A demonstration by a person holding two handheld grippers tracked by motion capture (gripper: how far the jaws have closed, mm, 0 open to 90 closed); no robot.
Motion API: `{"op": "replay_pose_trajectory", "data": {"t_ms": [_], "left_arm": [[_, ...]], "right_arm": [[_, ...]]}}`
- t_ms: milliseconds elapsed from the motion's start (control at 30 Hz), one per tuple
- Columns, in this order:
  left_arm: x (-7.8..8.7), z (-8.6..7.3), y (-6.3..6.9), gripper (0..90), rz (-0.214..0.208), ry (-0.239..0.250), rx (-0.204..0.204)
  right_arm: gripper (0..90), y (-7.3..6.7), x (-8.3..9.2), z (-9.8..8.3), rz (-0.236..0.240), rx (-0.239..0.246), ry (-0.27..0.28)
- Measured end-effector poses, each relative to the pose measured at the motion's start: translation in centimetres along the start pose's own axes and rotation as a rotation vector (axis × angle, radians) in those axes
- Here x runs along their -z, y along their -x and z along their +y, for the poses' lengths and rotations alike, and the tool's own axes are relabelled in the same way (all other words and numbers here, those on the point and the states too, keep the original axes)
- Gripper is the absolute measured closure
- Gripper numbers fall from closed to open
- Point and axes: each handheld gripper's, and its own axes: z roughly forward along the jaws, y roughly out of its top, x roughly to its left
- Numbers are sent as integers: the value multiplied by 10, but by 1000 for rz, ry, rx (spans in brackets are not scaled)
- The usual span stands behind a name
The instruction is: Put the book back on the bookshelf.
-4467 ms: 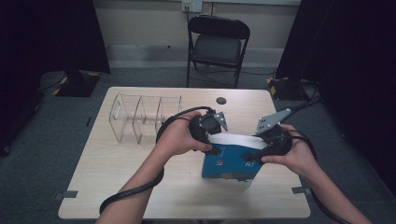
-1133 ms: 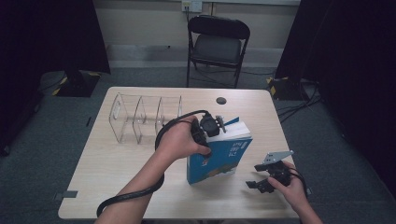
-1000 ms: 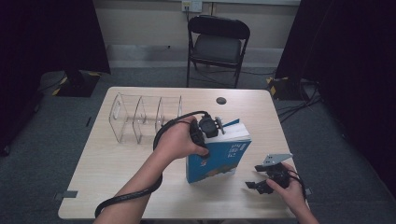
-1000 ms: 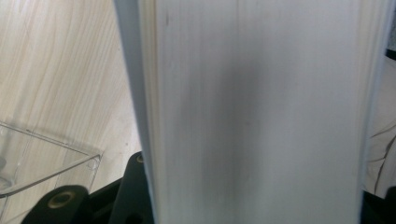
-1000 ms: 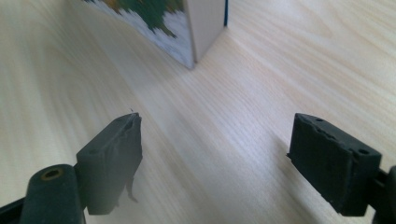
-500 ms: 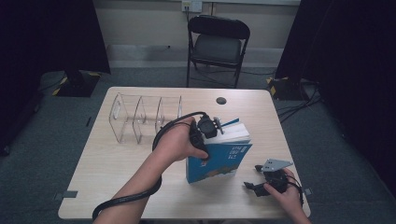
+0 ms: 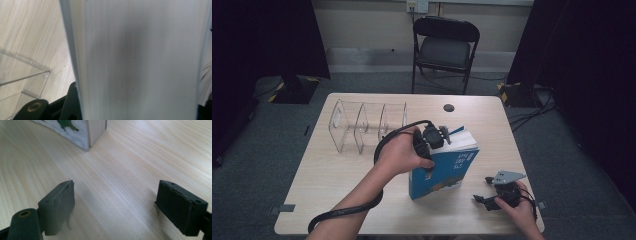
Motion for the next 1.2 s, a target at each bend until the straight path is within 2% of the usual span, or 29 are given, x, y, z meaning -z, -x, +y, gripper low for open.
{"op": "replay_pose_trajectory", "data": {"t_ms": [100,133,267,500,567,767,833,1133,1200], "left_arm": [[5,-5,-2,617,-1,8,35],[7,-6,-4,617,-3,5,34],[11,-15,-10,618,-16,25,98],[21,-28,-19,618,-15,27,159],[23,-33,-22,619,-17,40,200],[28,-45,-30,619,-9,13,234],[30,-51,-33,619,-8,16,259],[41,-72,-41,619,17,20,306],[43,-77,-42,619,22,19,328]], "right_arm": [[146,0,0,0,-2,1,-2],[146,0,1,0,-3,1,-1],[146,0,1,-1,0,-1,-3],[146,0,1,-1,-1,3,-4],[146,0,1,-1,-1,2,-4],[146,-1,2,-2,1,2,-3],[146,-1,2,-2,0,2,-3],[146,-1,2,-2,1,-1,-4],[146,-1,2,-2,0,1,-3]]}}
